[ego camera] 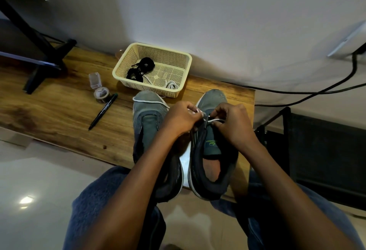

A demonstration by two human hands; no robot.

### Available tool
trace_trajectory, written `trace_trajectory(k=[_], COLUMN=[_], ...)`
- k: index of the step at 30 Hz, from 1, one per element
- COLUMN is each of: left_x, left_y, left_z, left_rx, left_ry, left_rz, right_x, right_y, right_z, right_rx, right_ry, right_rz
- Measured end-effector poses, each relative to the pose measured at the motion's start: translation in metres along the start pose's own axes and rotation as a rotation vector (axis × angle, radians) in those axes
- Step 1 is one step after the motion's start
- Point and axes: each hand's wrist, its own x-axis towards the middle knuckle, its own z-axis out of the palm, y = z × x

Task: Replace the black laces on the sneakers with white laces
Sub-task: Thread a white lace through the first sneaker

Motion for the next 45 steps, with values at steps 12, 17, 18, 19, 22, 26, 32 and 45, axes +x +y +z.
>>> trace_trajectory(k=[12, 17, 18, 19, 22, 26, 32, 45], left_x=[0.002, -0.002, -0.002, -0.003, -0.003, -0.004, -0.006, -0.007], left_y=[0.000, -0.005, -0.004, -0.002, 0.000, -0.002, 0.000, -0.003], left_z=[-0.018, 0.000, 0.002, 0.001, -0.007, -0.022, -0.005, -0.006], left_rx=[0.152, 0.454, 0.520, 0.575, 0.658, 0.735, 0.843, 0.786], left_ry=[0.252, 0.065, 0.096, 0.135, 0.290, 0.372, 0.152, 0.102], left_rz=[0.082, 0.219, 0.235, 0.241, 0.201, 0.152, 0.306, 0.281], right_x=[0.002, 0.001, 0.002, 0.002, 0.002, 0.003, 0.004, 0.001], right_y=[0.003, -0.001, -0.001, -0.001, -0.001, 0.002, -0.001, -0.005], right_z=[-0.009, -0.011, -0.011, -0.011, -0.013, -0.014, -0.013, -0.028], right_rx=[-0.175, -0.210, -0.212, -0.211, -0.185, -0.185, -0.185, -0.229], right_ry=[-0.011, -0.056, -0.062, -0.070, -0.083, -0.082, -0.075, -0.144], right_rz=[0.041, 0.069, 0.072, 0.077, 0.098, 0.124, 0.138, 0.211])
